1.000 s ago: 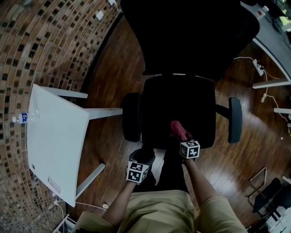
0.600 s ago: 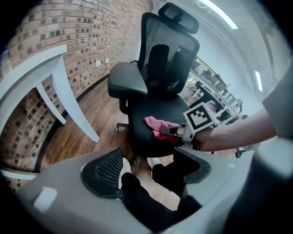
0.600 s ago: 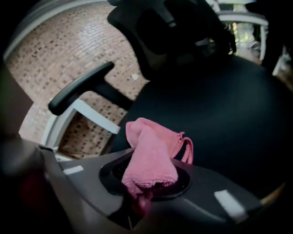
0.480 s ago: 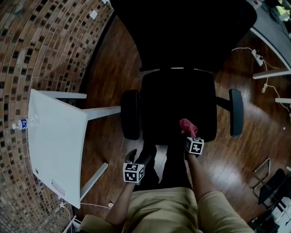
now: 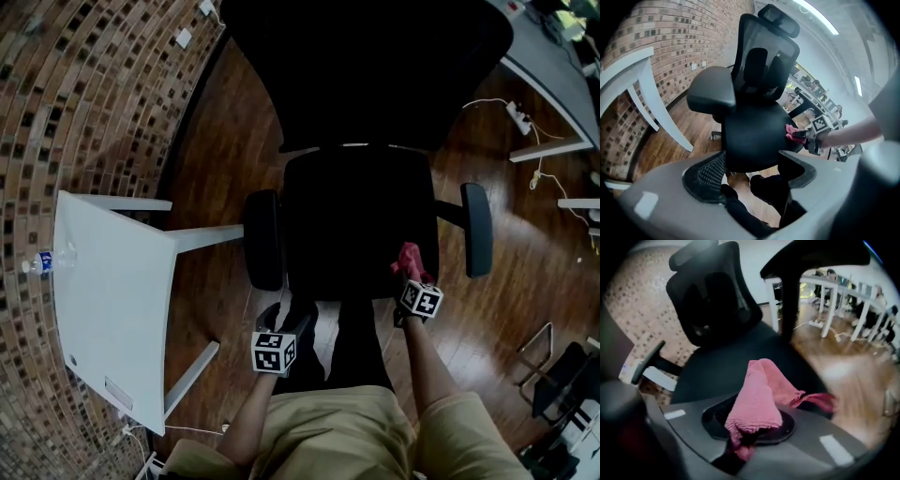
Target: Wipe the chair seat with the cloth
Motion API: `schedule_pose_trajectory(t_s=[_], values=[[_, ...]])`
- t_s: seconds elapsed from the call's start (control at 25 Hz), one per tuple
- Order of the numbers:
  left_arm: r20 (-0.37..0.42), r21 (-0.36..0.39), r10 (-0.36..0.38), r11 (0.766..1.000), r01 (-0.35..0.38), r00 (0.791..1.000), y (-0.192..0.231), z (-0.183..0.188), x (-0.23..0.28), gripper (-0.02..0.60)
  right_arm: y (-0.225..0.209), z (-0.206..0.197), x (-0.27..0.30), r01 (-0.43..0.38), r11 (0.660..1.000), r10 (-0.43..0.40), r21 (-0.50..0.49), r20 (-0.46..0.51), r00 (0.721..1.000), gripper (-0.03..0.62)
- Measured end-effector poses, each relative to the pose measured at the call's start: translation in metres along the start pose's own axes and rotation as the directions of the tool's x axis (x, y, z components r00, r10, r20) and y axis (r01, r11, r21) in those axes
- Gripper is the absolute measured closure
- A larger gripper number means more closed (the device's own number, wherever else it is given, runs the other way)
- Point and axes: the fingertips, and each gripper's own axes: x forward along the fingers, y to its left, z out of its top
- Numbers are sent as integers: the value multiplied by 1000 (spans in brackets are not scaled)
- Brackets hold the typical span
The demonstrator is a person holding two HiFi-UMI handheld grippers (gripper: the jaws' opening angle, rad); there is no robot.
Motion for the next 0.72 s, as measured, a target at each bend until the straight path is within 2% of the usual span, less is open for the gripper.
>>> schedule_pose_trajectory(t_s=[0.04, 0.08, 0.12, 0.2, 0.24, 0.28, 0.32, 0.36, 0.44, 0.52, 0.6, 0.64, 0.72], values=[[4, -2, 9, 1000, -9, 1000, 4, 1, -4, 241, 41, -17, 10, -102, 995, 101, -1, -27, 994, 534], [6, -2, 18, 1000, -18, 1000, 9, 2, -8, 241, 87, -35, 18, -203, 979, 202, -10, -62, 977, 534], [7, -2, 27, 1000, -27, 1000, 15, 1, -12, 241, 136, -54, 25, -302, 953, 299, -19, -100, 949, 534], [6, -7, 45, 999, -45, 999, 24, -1, -19, 241, 228, -89, 32, -469, 882, 457, -40, -168, 873, 534], [3, -9, 51, 999, -51, 999, 25, -4, -21, 241, 263, -103, 32, -521, 852, 503, -54, -195, 842, 534], [-2, -8, 53, 999, -54, 999, 25, -7, -22, 241, 287, -114, 33, -547, 835, 524, -60, -215, 824, 534], [-8, -5, 53, 999, -53, 999, 24, -9, -22, 241, 300, -124, 33, -550, 834, 525, -56, -231, 819, 534], [-13, 1, 51, 999, -51, 999, 23, -11, -23, 241, 304, -132, 35, -533, 845, 508, -48, -240, 827, 534], [-18, 10, 48, 999, -48, 999, 22, -13, -26, 241, 283, -135, 41, -467, 884, 452, -16, -222, 864, 534], [-15, 10, 40, 999, -40, 999, 18, -13, -26, 241, 231, -121, 40, -380, 924, 381, 37, -149, 912, 534], [-13, 11, 26, 1000, -26, 1000, 11, -12, -22, 241, 152, -96, 26, -249, 966, 254, 76, -67, 965, 534], [-11, 12, 18, 1000, -18, 1000, 8, -11, -20, 241, 109, -79, 14, -181, 980, 184, 86, -29, 983, 534], [-9, 15, 5, 1000, -5, 1000, 3, -10, -14, 241, 27, -51, -11, -64, 995, 62, 81, 32, 998, 534]])
